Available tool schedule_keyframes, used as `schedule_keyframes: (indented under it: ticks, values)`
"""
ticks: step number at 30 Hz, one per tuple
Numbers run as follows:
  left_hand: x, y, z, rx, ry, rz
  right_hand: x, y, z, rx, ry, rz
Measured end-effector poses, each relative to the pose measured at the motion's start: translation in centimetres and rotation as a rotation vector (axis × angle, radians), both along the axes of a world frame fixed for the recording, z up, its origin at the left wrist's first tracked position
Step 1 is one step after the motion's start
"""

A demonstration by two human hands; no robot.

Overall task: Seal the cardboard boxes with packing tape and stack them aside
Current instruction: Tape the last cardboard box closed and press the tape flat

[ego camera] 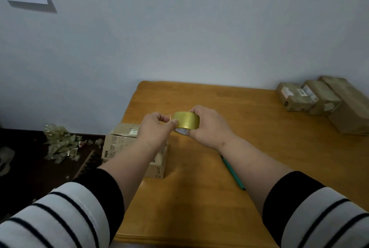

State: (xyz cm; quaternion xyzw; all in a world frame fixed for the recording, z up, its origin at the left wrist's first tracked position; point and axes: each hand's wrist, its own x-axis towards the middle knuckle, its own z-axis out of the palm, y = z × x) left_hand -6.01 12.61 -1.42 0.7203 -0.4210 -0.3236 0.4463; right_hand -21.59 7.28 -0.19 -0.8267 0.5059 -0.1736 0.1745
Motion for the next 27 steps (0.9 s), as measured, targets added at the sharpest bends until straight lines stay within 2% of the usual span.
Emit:
schedule_keyframes:
  ticks: [4, 10, 13, 15, 18, 23, 25, 27]
  values:
    - [0.1, -0.6, -0.5, 0.061, -0.216, -0.052, -0.2, 0.0, -0.2, 0.023, 0.015, 0.014]
    - [0.2, -1.4, -1.0, 0.063, -0.369, -0.154, -0.7, -0.4, -0.3, 0.072, -0.011, 0.025]
    - [0.7, -1.4, -1.1, -0.019, -0.485, -0.271, -1.1, -0.8, -0.3, 0.197, -0.067, 0.014]
    - [0.8, -1.5, -1.0, -0.047, -0.494, -0.310, -1.3, -1.1, -0.2, 0.341, -0.126, -0.001]
    - [0.6, -1.5, -0.8, -0.019, -0.310, -0.280, -1.6, -1.4, 0.0, 0.556, -0.205, -0.023]
    - [1.1, -1.8, -0.6, 0.044, 0.193, -0.174, -2.8, -1.8, -0.7, 0.878, -0.498, -0.085]
    - [1.7, -2.1, -0.6, 0.066, 0.295, -0.153, -3.1, -2.1, -1.2, 0.934, -0.585, -0.107]
    - [2.2, -2.4, -0.6, 0.080, 0.322, -0.140, -3.2, -2.4, -1.5, 0.951, -0.629, -0.112]
